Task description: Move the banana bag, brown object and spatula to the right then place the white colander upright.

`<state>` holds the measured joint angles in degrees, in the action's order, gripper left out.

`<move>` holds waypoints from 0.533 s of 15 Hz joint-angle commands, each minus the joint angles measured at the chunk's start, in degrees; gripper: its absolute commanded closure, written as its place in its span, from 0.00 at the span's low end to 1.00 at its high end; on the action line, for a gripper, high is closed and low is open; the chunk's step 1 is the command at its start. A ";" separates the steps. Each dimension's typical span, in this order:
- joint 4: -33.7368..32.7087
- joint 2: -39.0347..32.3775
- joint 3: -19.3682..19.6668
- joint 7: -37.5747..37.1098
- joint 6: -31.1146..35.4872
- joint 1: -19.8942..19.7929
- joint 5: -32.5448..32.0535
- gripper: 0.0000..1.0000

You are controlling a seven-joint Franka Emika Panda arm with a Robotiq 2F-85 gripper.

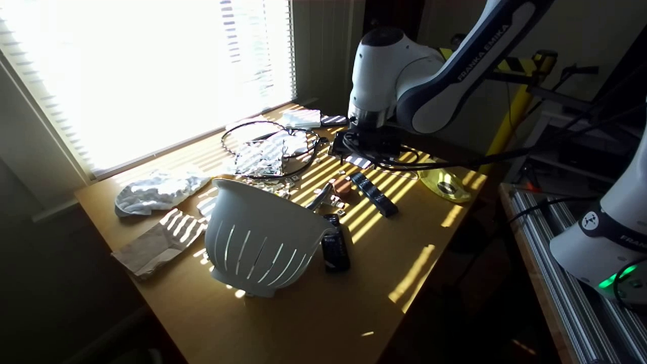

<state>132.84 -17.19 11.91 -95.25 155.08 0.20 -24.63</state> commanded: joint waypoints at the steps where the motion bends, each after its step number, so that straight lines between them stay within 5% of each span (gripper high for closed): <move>1: -3.67 -5.89 2.45 -9.29 -1.86 7.29 -1.46 0.00; 7: -6.45 -9.57 0.77 -4.73 -1.52 6.06 5.25 0.00; 8: -4.38 -8.52 2.19 -6.54 -0.62 8.25 3.27 0.00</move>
<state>128.46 -25.62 13.09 -102.57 154.41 7.37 -22.37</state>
